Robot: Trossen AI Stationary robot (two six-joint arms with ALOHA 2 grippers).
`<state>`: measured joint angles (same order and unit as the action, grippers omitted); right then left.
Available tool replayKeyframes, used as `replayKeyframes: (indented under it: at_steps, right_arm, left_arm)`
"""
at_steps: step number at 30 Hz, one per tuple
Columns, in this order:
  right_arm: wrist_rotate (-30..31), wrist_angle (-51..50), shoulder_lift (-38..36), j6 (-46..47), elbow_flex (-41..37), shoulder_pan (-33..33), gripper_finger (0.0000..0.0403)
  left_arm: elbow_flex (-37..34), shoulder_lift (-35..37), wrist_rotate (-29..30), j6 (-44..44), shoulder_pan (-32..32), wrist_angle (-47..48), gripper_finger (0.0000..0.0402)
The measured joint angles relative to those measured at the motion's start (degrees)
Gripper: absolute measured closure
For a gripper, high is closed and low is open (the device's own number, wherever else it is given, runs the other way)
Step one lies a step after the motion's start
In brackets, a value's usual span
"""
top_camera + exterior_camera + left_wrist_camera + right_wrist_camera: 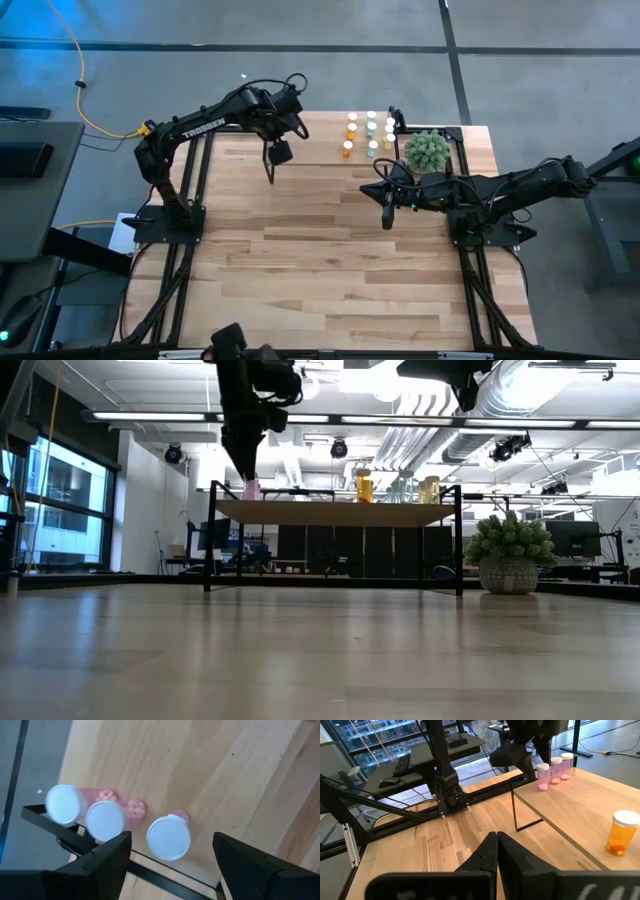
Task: Pick and place medicine bottles onto shelf by color
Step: Return to home position
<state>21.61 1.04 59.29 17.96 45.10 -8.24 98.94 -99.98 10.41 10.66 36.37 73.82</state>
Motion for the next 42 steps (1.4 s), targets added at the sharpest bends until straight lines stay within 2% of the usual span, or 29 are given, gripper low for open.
replayKeyframes:
  at_steps: [7, 13, 17, 20, 23, 28, 31, 35, 39, 42]
  right_arm:
    - [0.0, 0.0, 0.0, 0.0, 0.0, 0.0, 0.0402]
    - [0.1, 0.0, 0.0, -0.3, 0.0, 0.0, 0.0402]
    - [0.1, 0.0, 0.0, -0.4, 0.0, 0.0, 0.0402]
    - [-0.2, 0.0, 0.0, -0.4, 0.0, 0.0, 0.0402]
    - [-0.5, 0.0, 0.0, -0.4, 0.0, 0.0, 0.0402]
    - [-0.8, 0.0, 0.0, -0.4, 0.0, 0.0, 0.0402]
    - [-0.9, 0.0, 0.0, -0.4, 0.0, 0.0, 0.0402]
    - [-1.0, 0.0, 0.0, -0.4, 0.0, 0.0, 0.0402]
    - [-1.1, 0.0, 0.0, -0.4, 0.0, 0.0, 0.0402]
    - [-2.3, 0.4, 0.0, -0.9, 0.0, 0.0, 0.0402]
  left_arm:
    - [0.0, 4.5, -0.4, -0.3, 0.0, -0.3, 0.013]
    - [0.0, 11.5, -1.6, -3.4, -0.1, -2.2, 0.0133]
    - [0.0, 18.4, -9.2, -8.6, -0.3, -8.3, 0.0134]
    - [-2.1, 24.6, -14.3, -12.4, -2.5, -18.0, 0.014]
    - [-10.5, 32.4, -14.9, -16.3, -7.3, -31.7, 0.0151]
    - [-32.4, 45.2, -13.4, -19.9, -18.0, -55.7, 0.0174]
    - [-45.1, 50.8, -9.9, -22.7, -25.0, -69.3, 0.0188]
    - [-58.3, 54.8, -0.9, -23.3, -33.3, -87.6, 0.0214]
    - [-64.6, 56.4, 5.7, -19.9, -38.2, -92.2, 0.025]
    - [-65.5, 57.0, 6.5, -19.5, -39.5, -92.2, 0.0287]
